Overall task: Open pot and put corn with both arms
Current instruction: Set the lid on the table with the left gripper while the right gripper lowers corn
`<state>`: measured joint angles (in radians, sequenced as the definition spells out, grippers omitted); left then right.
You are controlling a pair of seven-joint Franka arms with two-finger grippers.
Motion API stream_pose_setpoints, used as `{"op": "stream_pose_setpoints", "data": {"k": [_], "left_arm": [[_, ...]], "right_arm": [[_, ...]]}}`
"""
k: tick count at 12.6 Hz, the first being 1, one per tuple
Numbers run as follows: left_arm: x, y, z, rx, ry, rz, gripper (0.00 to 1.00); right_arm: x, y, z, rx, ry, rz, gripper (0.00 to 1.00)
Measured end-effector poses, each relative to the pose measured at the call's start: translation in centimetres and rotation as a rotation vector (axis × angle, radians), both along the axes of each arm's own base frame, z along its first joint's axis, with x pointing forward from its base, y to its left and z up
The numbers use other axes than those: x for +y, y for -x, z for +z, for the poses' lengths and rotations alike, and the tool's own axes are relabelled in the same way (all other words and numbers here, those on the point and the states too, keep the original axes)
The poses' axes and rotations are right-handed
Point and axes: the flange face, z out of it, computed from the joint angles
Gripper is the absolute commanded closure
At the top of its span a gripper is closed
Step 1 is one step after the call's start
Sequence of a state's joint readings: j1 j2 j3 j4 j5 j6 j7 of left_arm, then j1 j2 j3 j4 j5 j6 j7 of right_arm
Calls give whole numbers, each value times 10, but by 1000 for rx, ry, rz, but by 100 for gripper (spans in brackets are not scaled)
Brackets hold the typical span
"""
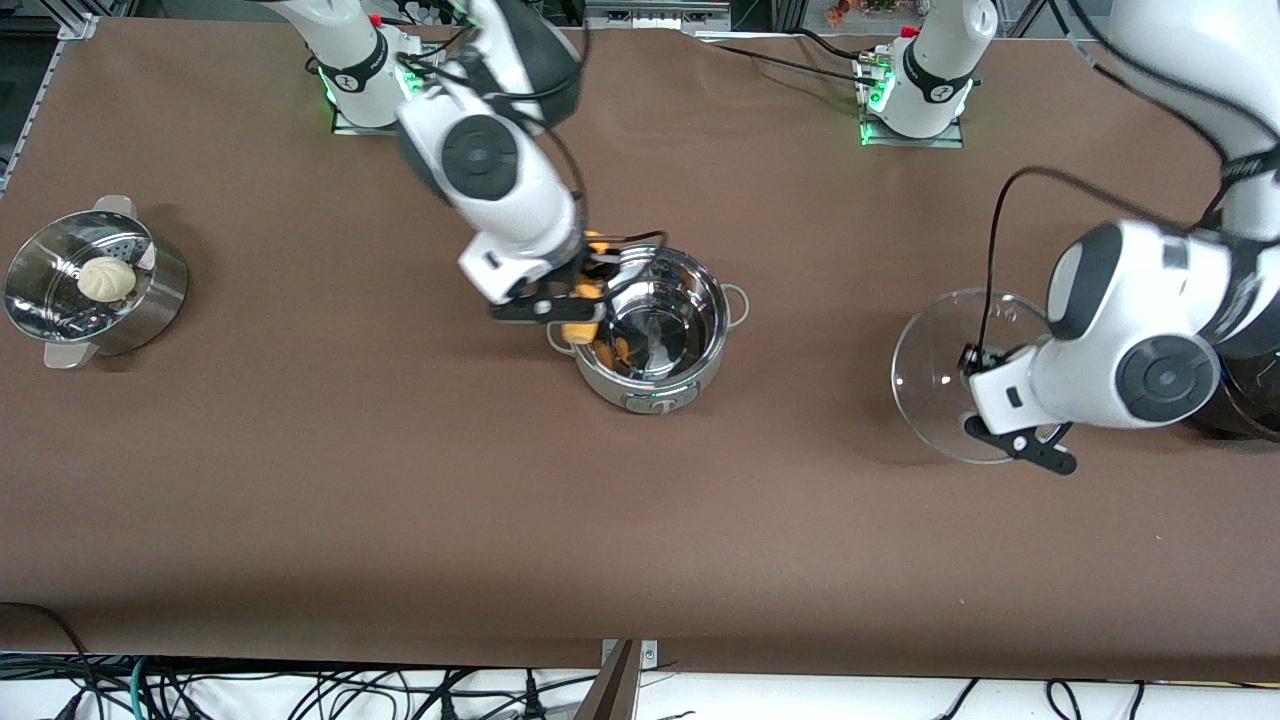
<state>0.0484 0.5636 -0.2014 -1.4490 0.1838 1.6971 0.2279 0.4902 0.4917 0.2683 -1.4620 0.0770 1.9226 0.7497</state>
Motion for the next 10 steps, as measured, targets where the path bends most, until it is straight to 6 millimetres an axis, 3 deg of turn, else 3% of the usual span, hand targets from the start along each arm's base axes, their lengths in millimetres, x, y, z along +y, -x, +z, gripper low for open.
{"op": "stream_pose_setpoints", "data": {"k": [1,2,3,6,8,10], "left_arm": [[4,7,-39,-5,11,-3,77],[5,16,-64,3,17,-8,33],[4,22,-75,13,19,-12,0],[0,24,-64,-2,20,-19,0],[-1,22,-32,-49,18,-20,0],[-10,23,12,-103,25,-27,0]], "right_arm": [[16,3,-17,2,-5,-2,100],[26,2,-37,-2,-6,-8,100],[34,2,-58,-10,6,-7,100],[45,1,-121,-33,45,1,100],[44,-5,-148,-39,41,-9,100],[43,-9,-159,-41,40,-17,100]]}}
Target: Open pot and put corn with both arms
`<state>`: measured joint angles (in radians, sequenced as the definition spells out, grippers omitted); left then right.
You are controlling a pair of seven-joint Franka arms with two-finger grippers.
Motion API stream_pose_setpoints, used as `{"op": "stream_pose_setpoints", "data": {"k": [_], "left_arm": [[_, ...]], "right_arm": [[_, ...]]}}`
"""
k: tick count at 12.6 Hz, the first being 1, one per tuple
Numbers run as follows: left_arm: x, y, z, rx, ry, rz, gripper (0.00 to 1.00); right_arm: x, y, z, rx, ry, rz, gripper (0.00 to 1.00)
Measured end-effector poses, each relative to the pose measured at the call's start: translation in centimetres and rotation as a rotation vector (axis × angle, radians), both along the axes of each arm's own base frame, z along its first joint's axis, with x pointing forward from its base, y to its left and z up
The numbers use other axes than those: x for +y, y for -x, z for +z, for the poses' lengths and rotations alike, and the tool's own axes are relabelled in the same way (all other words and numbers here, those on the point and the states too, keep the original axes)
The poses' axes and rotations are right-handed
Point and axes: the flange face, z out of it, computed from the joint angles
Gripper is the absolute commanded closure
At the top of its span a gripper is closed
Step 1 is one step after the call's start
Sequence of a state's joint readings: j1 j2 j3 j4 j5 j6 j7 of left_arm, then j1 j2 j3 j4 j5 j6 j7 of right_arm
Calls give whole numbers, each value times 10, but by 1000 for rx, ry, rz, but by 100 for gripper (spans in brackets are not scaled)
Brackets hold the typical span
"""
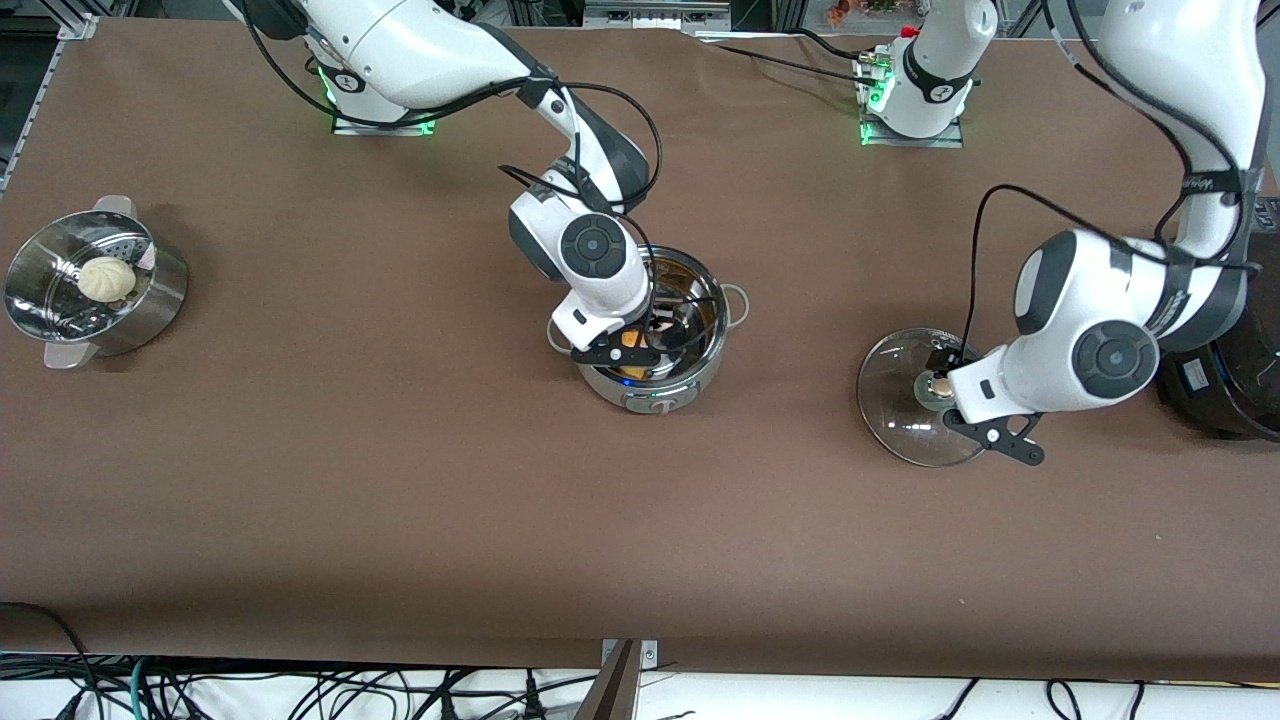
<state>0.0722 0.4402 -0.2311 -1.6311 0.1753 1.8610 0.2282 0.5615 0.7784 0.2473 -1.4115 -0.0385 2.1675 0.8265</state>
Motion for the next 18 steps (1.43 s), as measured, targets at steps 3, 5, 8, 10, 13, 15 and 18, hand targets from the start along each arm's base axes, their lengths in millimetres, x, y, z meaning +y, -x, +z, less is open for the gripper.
{"op": "stream_pose_setpoints", "data": {"k": [3,5,8,10,13,15,18], "left_arm": [[2,-1,100,-143,12,109,0],[18,1,171,-230,0,259,0],[46,27,229,-216,26,426,0],[73,50,244,-186,90,503,0],[51,87,238,-199,73,483,0],[39,98,238,-197,64,472,0],[44,99,239,-198,63,481,0]], "right_arm": [[0,0,-2,-4,5,0,0],[0,0,-2,-29,27,16,0],[6,2,3,-62,41,42,0],[10,1,18,-71,42,48,0],[-1,-4,86,-61,94,62,0],[-39,-22,136,-66,119,132,0],[-162,-92,171,-60,153,56,0]]}}
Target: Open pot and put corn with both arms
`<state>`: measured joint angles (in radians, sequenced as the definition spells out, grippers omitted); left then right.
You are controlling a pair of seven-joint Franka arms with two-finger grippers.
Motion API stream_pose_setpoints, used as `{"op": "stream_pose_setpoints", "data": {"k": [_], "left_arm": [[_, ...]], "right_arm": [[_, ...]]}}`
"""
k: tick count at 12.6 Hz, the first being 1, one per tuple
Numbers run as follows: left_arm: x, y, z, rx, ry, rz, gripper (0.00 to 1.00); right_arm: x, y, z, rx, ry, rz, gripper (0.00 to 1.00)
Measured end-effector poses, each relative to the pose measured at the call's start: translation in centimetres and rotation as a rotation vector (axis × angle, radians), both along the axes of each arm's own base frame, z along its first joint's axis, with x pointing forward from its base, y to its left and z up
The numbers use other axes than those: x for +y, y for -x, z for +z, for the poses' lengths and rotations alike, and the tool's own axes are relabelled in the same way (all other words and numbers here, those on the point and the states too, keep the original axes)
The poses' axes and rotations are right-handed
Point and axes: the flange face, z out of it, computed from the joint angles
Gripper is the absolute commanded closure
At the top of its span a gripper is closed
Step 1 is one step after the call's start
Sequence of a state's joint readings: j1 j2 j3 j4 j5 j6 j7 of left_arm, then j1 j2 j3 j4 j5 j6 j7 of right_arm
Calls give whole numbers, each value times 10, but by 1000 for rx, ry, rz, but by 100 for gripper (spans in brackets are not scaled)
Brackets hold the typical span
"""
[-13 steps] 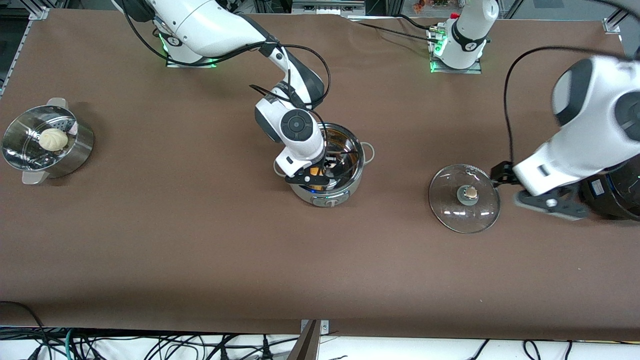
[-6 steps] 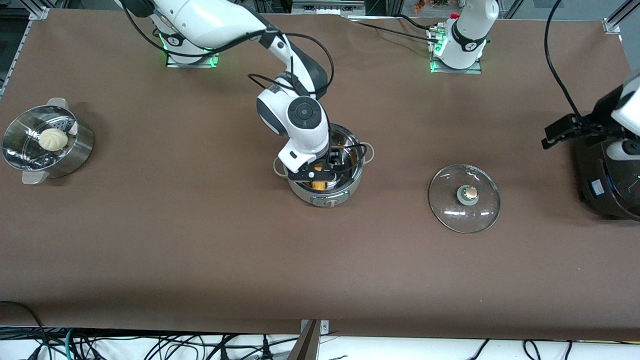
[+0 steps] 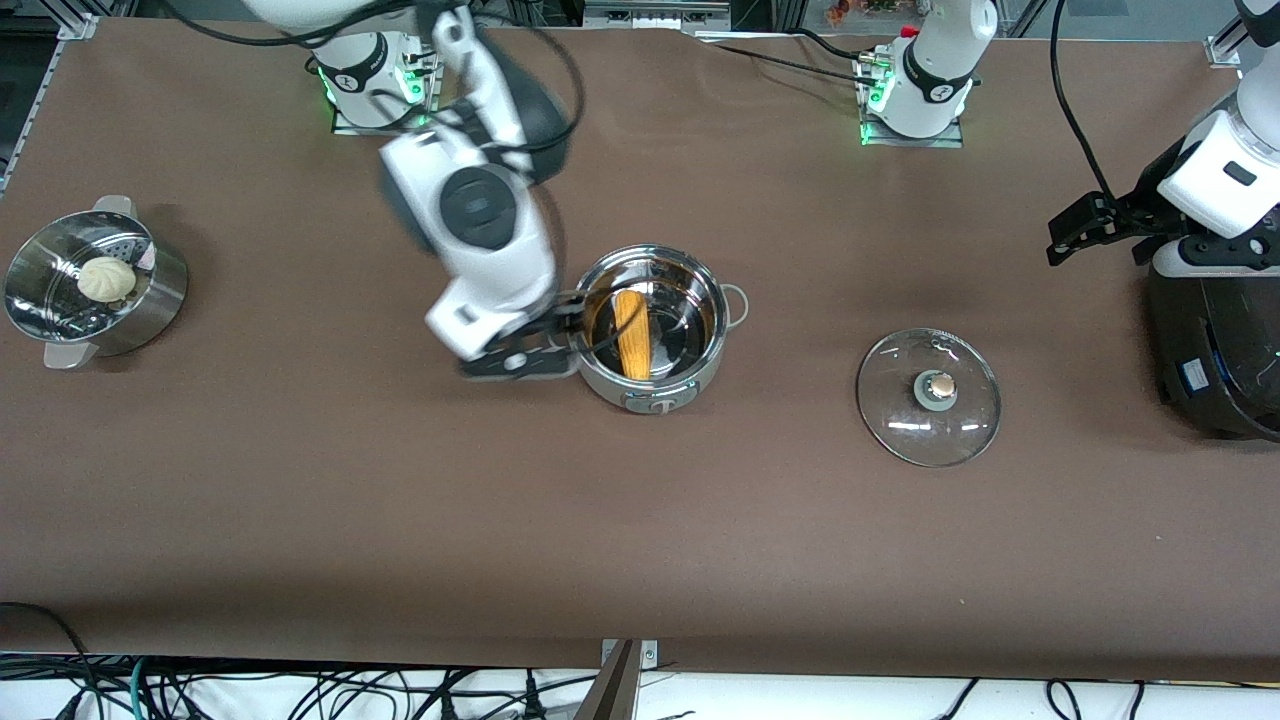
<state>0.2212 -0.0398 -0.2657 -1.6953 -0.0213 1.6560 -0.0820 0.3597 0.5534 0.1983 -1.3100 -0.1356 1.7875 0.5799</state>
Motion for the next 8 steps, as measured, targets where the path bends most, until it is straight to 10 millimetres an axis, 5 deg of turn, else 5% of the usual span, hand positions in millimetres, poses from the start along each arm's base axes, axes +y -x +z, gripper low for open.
{"op": "stream_pose_setpoints", "data": {"k": [3,8], "left_arm": [[2,0,-1,2,0,4,0],[0,-1,-3,4,-13,-6,0]], "right_arm": [[-112,-48,0,-8,39,-143,0],[-217,-74,-5,10,73,-104,0]]}}
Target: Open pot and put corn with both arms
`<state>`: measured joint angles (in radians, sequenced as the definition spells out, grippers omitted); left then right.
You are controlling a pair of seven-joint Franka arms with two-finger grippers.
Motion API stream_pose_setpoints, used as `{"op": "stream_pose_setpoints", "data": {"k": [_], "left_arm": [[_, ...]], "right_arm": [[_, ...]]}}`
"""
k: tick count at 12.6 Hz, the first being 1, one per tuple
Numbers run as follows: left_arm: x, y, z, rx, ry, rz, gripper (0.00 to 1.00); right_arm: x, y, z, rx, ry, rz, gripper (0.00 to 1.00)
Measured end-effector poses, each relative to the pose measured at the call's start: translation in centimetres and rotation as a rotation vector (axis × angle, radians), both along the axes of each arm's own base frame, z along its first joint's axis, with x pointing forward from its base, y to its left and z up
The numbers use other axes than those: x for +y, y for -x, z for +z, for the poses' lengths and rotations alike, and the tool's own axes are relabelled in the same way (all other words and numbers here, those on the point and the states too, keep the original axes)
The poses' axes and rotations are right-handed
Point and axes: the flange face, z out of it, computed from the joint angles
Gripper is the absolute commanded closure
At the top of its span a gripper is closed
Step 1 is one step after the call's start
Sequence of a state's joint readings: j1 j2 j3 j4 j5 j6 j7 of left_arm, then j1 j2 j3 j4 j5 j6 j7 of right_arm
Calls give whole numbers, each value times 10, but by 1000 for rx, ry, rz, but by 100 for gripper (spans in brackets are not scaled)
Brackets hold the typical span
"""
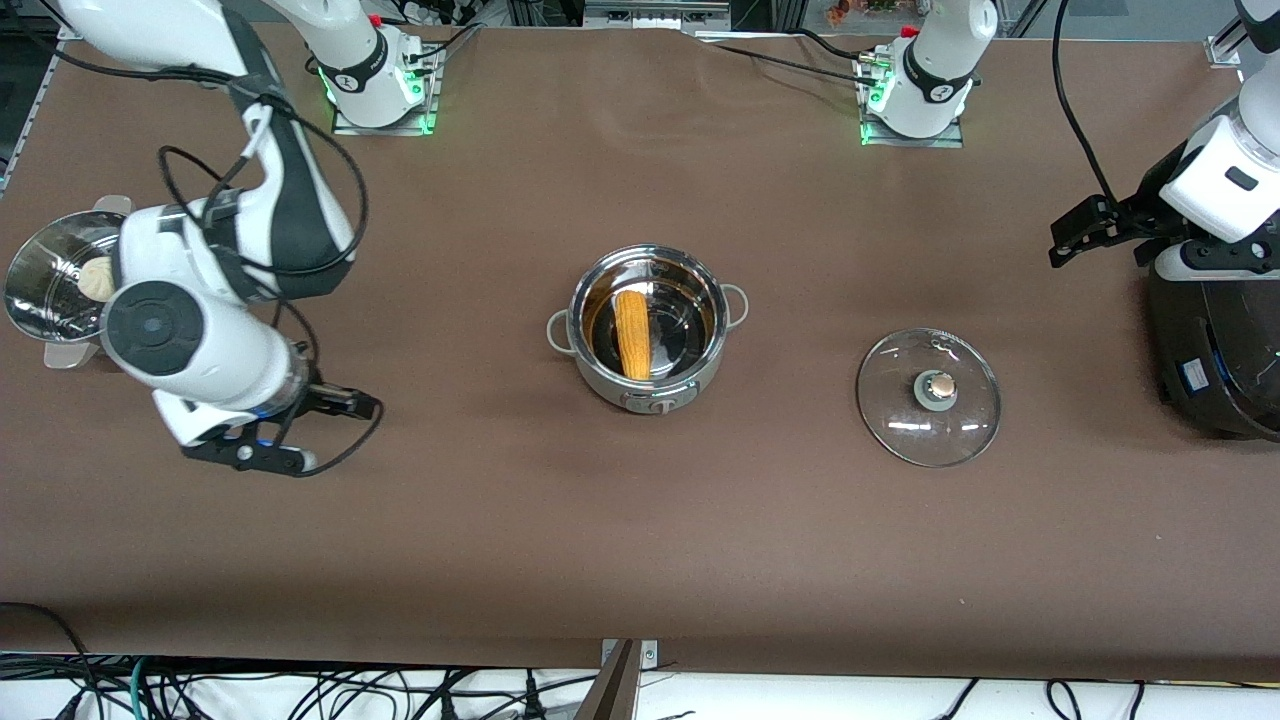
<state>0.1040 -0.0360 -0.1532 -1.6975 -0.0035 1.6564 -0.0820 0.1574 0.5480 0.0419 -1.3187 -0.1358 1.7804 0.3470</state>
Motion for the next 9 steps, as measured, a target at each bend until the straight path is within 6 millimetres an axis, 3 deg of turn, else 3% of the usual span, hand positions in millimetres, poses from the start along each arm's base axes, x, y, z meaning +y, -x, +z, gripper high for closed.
{"op": "stream_pose_setpoints", "data": {"k": [2,3,6,9], "left_arm": [[-1,0,3,-6,-5,-4,0],[0,0,3,-7,-5,-3,0],[2,-1,7,-17,-5,1,0],[-1,-3,10,-22,-4,-6,0]], "right_arm": [[-51,-8,8,-9,-12,-2,0],[-68,-9,23,-32,-30,-24,0],[-103,6,95,-122,-59,-77,0],[-137,48,168,-168,-66,-126,0]]}}
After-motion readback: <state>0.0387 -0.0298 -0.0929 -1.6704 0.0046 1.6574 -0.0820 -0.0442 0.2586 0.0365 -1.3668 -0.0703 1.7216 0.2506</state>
